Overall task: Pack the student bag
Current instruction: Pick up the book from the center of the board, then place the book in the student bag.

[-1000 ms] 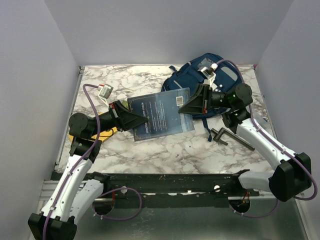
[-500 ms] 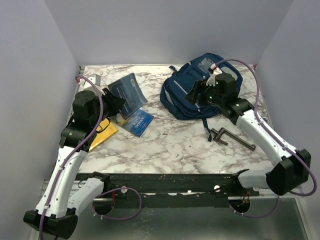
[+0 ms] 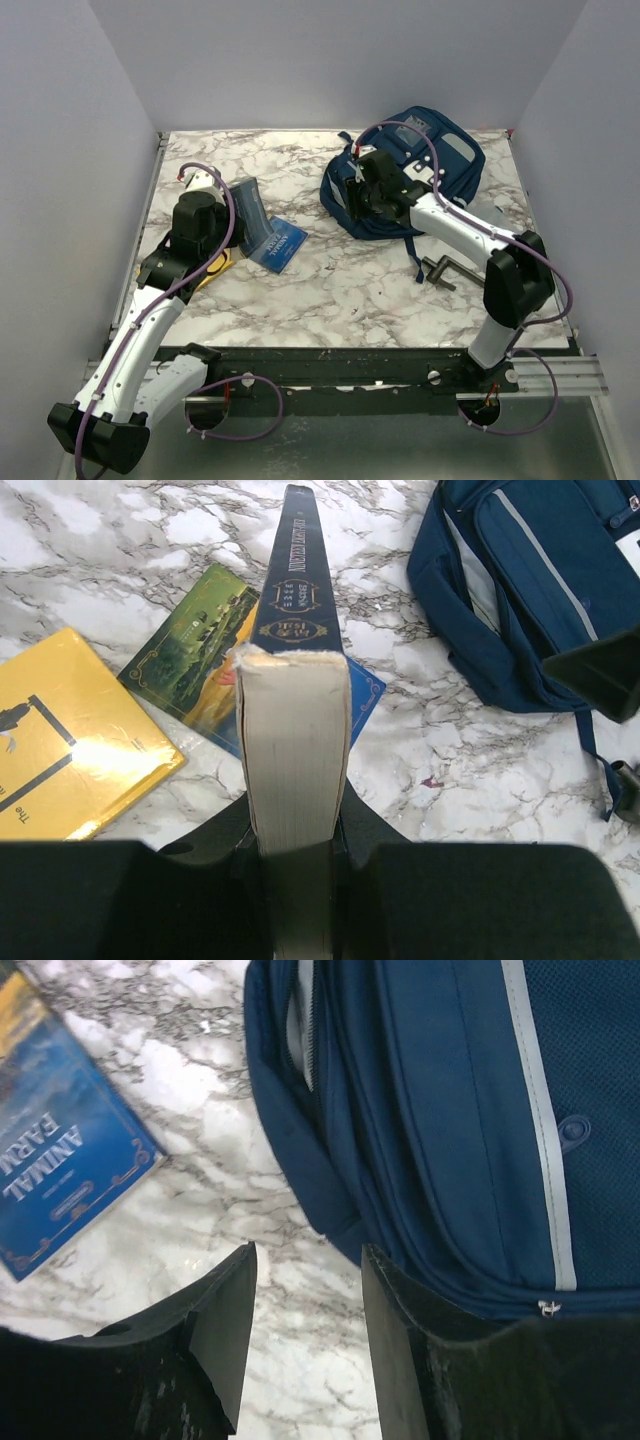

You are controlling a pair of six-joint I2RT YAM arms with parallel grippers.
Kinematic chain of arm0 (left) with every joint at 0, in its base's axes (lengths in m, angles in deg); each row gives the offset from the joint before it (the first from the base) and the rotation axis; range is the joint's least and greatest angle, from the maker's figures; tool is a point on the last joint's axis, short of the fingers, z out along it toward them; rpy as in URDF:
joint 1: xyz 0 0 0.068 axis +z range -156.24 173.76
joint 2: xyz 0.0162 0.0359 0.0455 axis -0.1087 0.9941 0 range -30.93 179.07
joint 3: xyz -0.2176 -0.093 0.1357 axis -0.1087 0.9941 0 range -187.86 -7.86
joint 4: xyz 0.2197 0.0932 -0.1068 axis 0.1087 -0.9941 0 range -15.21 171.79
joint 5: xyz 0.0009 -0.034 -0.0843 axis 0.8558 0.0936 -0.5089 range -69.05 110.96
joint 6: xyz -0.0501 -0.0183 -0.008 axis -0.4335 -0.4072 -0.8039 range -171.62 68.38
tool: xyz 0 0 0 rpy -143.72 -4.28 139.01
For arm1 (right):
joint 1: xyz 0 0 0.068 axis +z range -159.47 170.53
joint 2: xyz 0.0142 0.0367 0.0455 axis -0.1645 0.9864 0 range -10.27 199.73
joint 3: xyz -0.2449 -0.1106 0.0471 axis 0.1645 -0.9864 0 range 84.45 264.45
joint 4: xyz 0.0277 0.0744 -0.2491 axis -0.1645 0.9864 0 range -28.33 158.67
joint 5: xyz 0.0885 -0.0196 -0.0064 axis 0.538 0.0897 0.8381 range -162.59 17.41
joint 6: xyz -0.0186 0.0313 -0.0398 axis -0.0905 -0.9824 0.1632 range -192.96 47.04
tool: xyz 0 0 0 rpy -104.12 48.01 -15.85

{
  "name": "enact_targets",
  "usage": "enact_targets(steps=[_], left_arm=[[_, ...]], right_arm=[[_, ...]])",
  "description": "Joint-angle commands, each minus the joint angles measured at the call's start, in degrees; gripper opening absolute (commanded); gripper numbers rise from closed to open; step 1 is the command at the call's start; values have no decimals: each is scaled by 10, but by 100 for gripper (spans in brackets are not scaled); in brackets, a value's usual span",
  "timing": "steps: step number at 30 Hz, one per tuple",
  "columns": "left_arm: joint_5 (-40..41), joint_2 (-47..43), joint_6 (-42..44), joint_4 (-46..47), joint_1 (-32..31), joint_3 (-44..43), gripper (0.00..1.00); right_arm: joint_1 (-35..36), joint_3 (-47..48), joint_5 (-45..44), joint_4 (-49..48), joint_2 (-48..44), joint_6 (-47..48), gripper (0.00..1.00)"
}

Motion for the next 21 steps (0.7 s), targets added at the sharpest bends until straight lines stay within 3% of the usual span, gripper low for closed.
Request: enact_targets(steps=[1,13,19,21], left_arm=[[14,-20,16,79,-8,-1,0],[-3,-22,18,86,-17,8,0],[-5,-25,20,87,-18,11,0],[-6,-25,20,88,-18,12,0]], right_arm=[[-3,45,-47,3,54,18,50],[-3,98,-73,-9,147,37,47],[-3,108,-85,-23,178,48,35],[-3,115,-90,-21,186,57,16]])
